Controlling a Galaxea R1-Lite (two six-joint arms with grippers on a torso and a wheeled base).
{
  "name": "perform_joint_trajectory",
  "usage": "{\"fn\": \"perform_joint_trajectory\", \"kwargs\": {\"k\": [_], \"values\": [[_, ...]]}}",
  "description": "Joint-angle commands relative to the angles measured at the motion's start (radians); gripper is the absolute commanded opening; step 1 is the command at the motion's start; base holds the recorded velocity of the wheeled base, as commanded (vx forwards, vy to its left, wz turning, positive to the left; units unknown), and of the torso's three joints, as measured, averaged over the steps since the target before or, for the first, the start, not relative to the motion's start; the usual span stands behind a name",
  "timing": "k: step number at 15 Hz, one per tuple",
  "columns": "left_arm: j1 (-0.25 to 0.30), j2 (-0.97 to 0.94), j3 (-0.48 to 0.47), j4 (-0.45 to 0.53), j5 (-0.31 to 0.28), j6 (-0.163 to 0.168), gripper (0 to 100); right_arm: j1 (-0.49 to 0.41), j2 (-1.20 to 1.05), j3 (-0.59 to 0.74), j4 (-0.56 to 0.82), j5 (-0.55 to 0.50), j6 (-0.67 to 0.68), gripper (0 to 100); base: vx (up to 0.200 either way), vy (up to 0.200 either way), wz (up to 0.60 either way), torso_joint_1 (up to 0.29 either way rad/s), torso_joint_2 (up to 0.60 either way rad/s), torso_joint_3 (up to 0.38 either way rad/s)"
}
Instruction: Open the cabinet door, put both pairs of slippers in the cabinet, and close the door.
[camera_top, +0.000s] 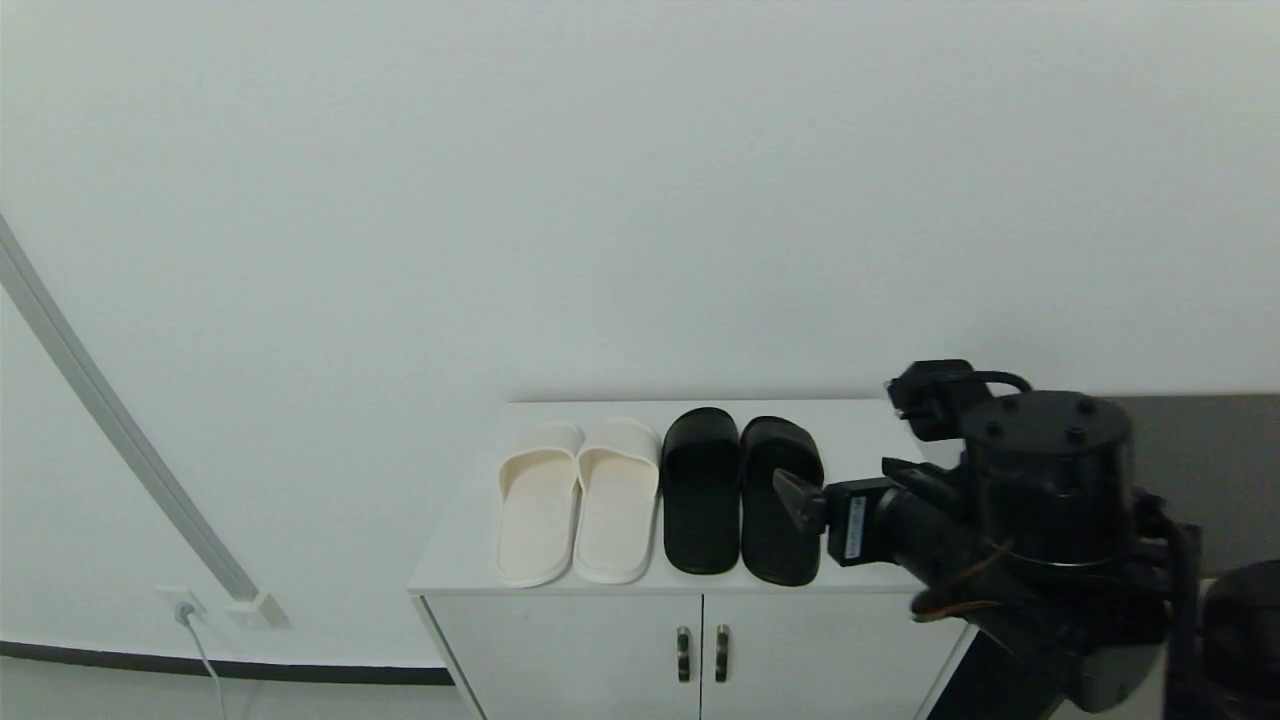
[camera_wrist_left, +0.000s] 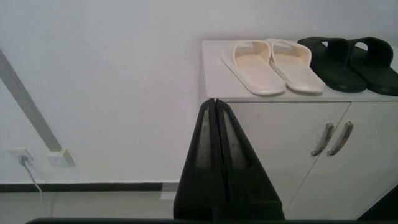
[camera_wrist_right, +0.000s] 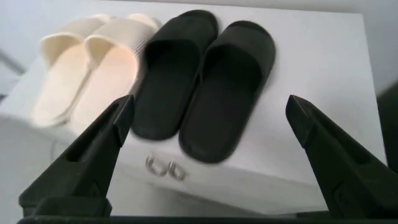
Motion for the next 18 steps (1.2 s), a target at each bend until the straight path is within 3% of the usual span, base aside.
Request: {"fn": "perform_joint_trajectory", "kwargs": {"k": [1,6,18], "values": [[0.0,0.001,0.0,0.0,0.001,0.0,0,0.028,0.214,-0.14,-0.002,-0.072,0.009,100,0.0,0.0,0.0,0.0,0.0,0.0],[0.0,0.001,0.0,0.0,0.001,0.0,0,0.022,0.41,-0.296,-0.002,-0.207,0.038,100,0.0,0.0,0.0,0.0,0.0,0.0],[0.0,0.001,0.0,0.0,0.001,0.0,0,-0.051,0.675,-0.62,0.03,-0.213,0.036,100,0.0,0.0,0.0,0.0,0.0,0.0]]}}
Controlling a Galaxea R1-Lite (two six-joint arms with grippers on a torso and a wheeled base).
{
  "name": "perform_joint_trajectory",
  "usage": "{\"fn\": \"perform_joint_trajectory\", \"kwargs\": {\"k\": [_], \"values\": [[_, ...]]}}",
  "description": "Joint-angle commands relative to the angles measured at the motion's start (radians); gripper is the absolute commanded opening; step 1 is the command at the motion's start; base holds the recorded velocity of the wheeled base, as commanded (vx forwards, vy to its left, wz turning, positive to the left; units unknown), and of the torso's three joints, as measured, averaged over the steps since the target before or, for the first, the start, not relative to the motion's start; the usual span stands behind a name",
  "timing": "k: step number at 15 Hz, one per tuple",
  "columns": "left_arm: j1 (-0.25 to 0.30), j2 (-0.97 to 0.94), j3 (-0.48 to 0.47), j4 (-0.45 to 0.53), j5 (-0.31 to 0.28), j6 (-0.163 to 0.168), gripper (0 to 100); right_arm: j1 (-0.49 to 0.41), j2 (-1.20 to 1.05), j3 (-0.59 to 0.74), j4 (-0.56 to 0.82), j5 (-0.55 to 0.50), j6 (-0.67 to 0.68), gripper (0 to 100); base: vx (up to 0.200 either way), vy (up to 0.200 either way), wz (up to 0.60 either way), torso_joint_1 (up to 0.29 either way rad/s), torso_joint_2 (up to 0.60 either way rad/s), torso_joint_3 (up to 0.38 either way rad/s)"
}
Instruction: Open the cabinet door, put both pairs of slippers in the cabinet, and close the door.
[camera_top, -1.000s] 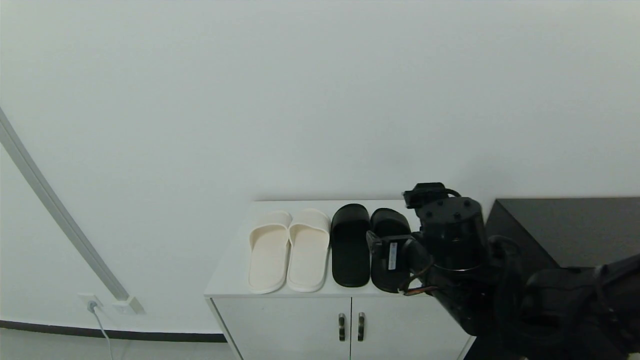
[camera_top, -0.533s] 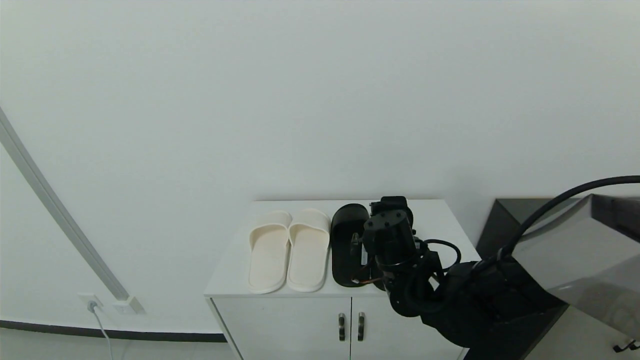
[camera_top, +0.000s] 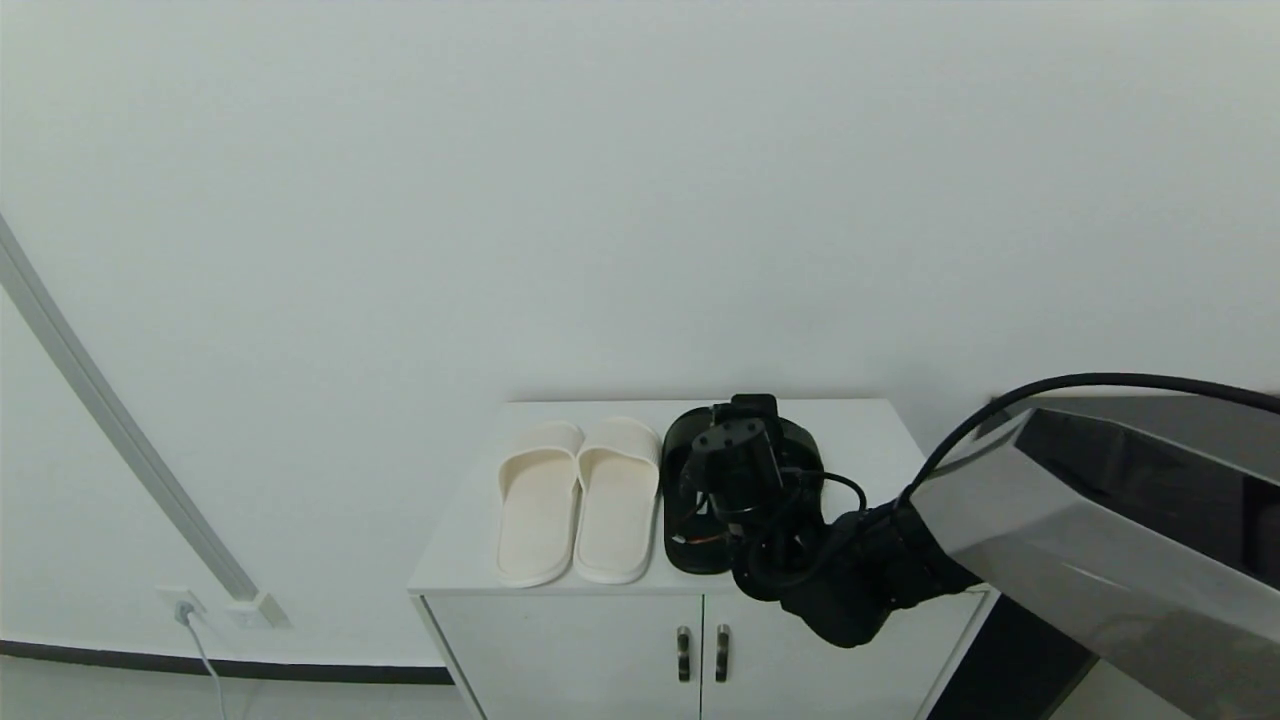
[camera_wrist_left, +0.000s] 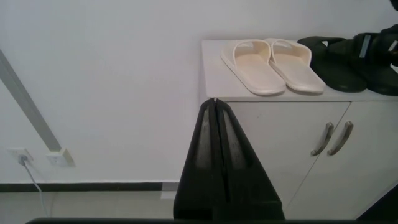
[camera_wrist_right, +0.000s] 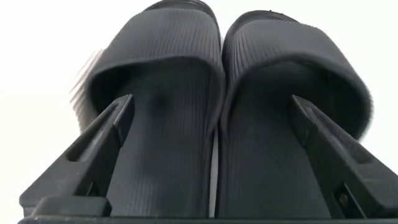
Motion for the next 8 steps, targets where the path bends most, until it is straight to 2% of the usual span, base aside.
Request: {"fn": "perform_joint_trajectory", "kwargs": {"k": [1,8], "values": [[0.0,0.001,0.0,0.0,-0.001,-0.001,0,-0.009,0.06,-0.052,0.004,0.001,0.0,100,0.0,0.0,0.0,0.0,0.0,0.0],[0.0,0.001,0.0,0.0,-0.001,-0.001,0,-0.043,0.132,-0.185,0.063,-0.001,-0.003,100,0.0,0.0,0.0,0.0,0.0,0.0]]}}
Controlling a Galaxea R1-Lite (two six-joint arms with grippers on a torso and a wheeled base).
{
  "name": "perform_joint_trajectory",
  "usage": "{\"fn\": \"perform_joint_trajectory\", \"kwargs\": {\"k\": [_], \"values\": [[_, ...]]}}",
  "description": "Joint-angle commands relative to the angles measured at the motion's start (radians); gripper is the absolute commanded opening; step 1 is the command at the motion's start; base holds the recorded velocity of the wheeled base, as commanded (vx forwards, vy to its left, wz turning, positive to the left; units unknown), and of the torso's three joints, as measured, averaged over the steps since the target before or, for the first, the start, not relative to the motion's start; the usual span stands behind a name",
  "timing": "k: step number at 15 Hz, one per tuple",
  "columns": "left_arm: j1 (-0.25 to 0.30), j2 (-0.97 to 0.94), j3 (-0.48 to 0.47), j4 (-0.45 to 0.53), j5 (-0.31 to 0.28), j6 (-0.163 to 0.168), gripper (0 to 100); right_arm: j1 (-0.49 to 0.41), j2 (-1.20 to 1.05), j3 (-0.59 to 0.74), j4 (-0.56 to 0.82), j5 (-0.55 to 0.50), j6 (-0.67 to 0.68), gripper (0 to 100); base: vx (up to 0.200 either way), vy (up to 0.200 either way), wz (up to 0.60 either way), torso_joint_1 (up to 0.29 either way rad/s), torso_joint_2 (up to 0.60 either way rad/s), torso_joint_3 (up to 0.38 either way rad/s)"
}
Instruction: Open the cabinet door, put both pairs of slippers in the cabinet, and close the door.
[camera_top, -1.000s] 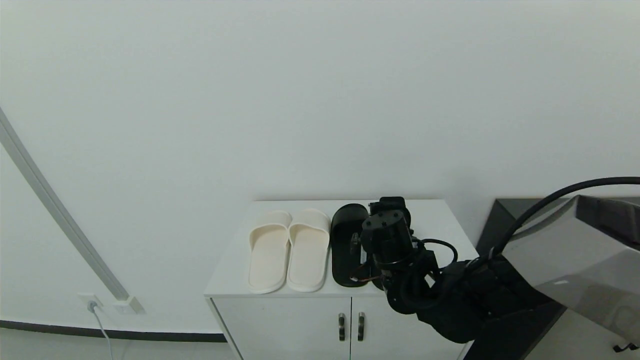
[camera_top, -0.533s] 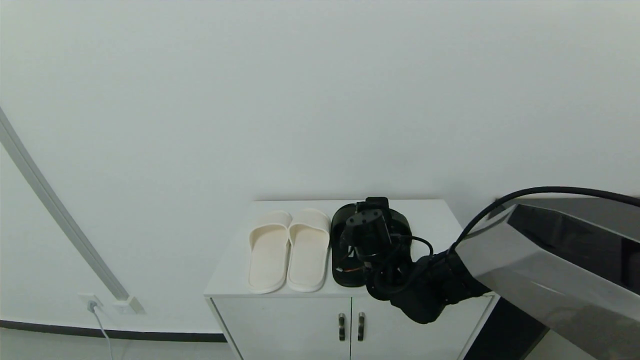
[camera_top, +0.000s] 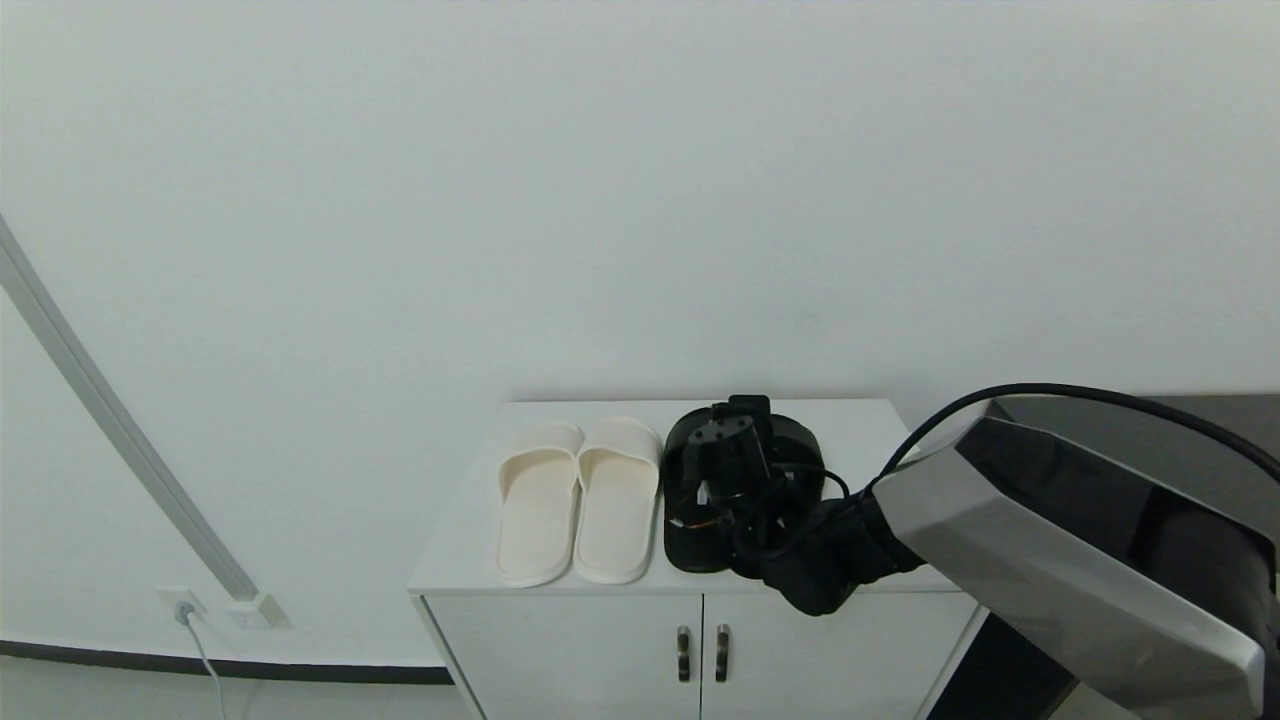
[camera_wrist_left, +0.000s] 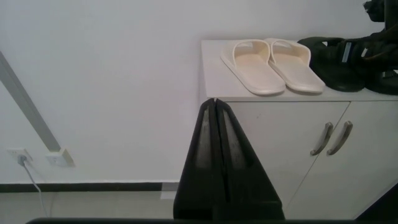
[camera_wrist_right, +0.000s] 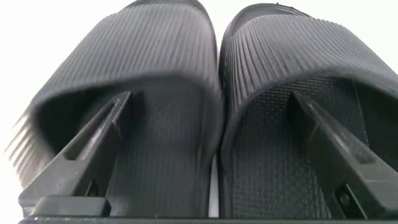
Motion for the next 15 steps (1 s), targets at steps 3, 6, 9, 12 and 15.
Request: {"fn": "perform_joint_trajectory", "kwargs": {"k": [3,6,9,12,15], "values": [[0.0,0.001,0.0,0.0,0.0,-0.002,0,-0.009,0.028,-0.055,0.005,0.0,-0.003,100,0.0,0.0,0.0,0.0,0.0,0.0],[0.0,0.001,0.0,0.0,0.0,-0.002,0,-0.011,0.025,-0.052,0.005,-0.002,-0.003,0,0.0,0.0,0.0,0.0,0.0,0.0],[0.0,0.001,0.0,0.0,0.0,-0.003,0,-0.011,0.011,-0.04,0.002,-0.03,-0.003,0,0.0,0.0,0.0,0.0,0.0,0.0],[0.0,0.001,0.0,0.0,0.002,-0.002,0,0.0,-0.105,0.063,-0.003,-0.031,-0.003,0,0.0,0.0,0.0,0.0,0.0,0.0],[0.0,0.001,0.0,0.0,0.0,0.003,0,0.009,-0.302,0.247,-0.014,0.064,-0.003,0,0.0,0.0,0.0,0.0,0.0,0.0]]}}
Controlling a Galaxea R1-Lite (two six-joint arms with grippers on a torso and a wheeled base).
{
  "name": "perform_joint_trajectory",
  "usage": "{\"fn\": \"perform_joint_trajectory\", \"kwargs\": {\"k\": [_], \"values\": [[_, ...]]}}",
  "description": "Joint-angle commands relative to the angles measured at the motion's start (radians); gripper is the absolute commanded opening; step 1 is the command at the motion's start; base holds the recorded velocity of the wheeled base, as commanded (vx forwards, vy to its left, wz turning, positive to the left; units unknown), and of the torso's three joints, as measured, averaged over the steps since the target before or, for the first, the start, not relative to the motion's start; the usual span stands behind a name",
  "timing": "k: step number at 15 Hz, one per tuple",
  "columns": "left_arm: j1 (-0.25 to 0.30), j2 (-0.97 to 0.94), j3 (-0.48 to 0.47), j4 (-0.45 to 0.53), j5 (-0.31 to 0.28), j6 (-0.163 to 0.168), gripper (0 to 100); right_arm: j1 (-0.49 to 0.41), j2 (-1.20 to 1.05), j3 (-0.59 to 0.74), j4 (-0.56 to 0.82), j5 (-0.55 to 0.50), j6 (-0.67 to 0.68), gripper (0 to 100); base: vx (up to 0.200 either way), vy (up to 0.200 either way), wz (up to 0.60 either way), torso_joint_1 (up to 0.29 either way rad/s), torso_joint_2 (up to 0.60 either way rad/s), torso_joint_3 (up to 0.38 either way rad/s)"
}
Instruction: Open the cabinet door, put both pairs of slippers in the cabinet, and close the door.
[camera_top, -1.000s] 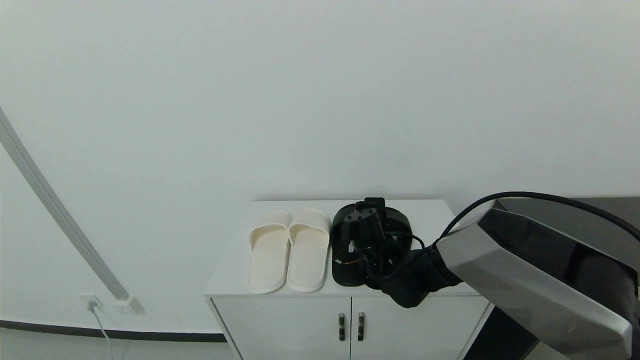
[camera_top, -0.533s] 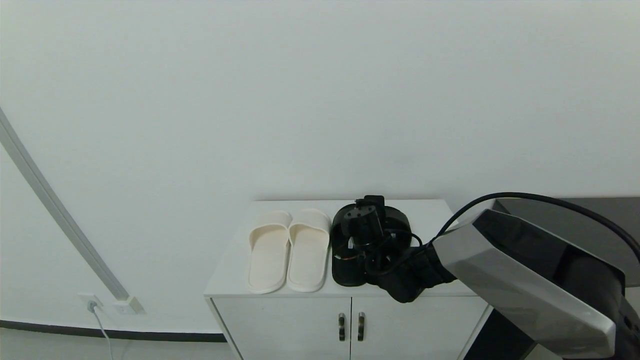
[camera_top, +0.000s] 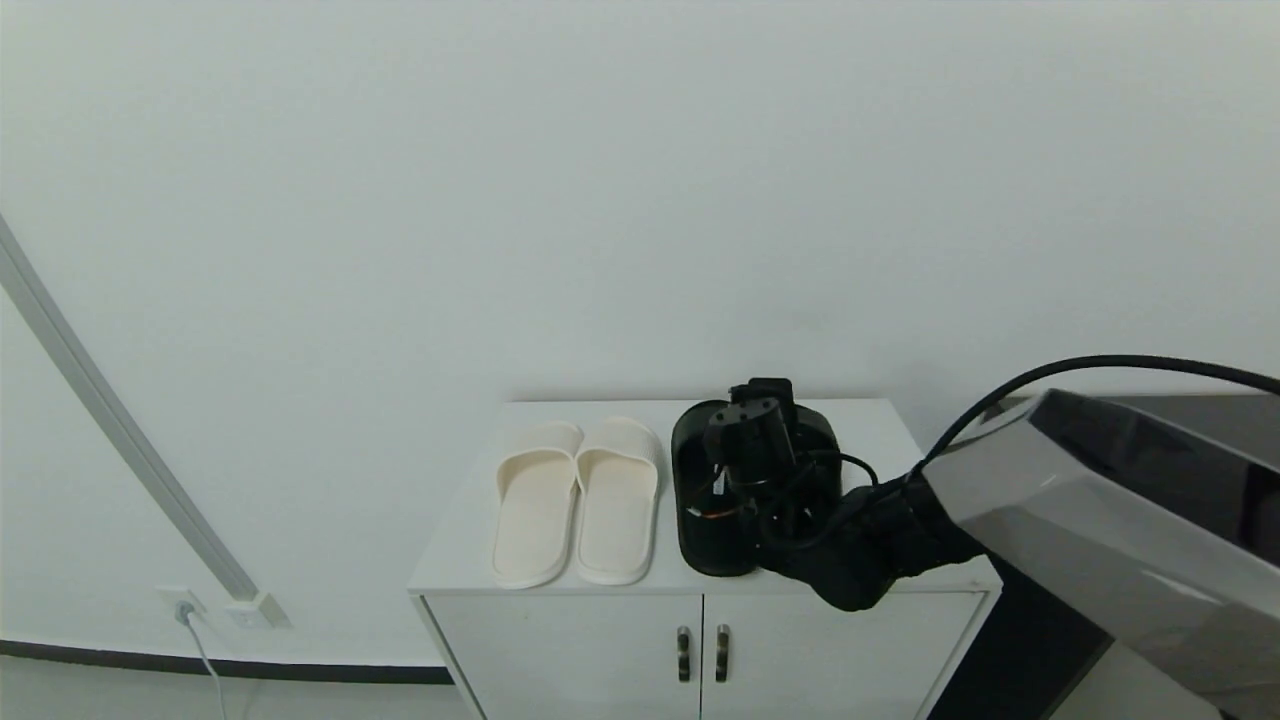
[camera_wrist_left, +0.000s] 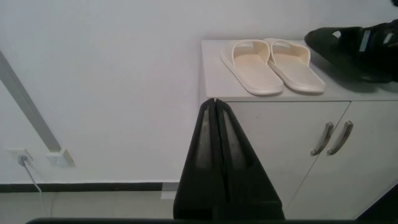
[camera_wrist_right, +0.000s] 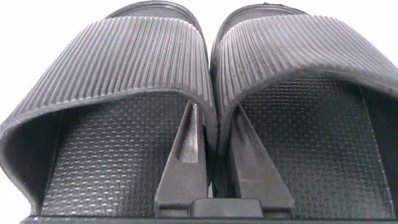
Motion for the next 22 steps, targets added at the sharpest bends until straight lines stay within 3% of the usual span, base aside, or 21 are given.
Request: {"fn": "perform_joint_trajectory", "kwargs": {"k": [1,3,6,11,14,18,22], "values": [[0.0,0.001,0.0,0.0,0.0,-0.001,0,0.025,-0.248,0.198,-0.023,0.13,-0.008,0,0.0,0.0,0.0,0.0,0.0,0.0],[0.0,0.001,0.0,0.0,0.0,0.001,0,0.041,-0.397,0.373,-0.056,0.258,-0.072,0,0.0,0.0,0.0,0.0,0.0,0.0],[0.0,0.001,0.0,0.0,-0.001,0.001,0,0.039,-0.55,0.617,-0.222,0.499,-0.207,0,0.0,0.0,0.0,0.0,0.0,0.0],[0.0,0.001,0.0,0.0,-0.006,0.001,0,0.005,-0.676,0.801,-0.271,0.765,-0.266,0,0.0,0.0,0.0,0.0,0.0,0.0],[0.0,0.001,0.0,0.0,-0.01,-0.001,0,-0.025,-0.713,0.832,-0.27,0.838,-0.266,0,0.0,0.0,0.0,0.0,0.0,0.0],[0.0,0.001,0.0,0.0,-0.01,-0.001,0,-0.03,-0.713,0.835,-0.27,0.861,-0.267,0,0.0,0.0,0.0,0.0,0.0,0.0],[0.0,0.001,0.0,0.0,-0.01,-0.004,0,-0.033,-0.707,0.837,-0.27,0.861,-0.267,0,-0.2,0.0,0.0,0.002,0.0,0.005]]}}
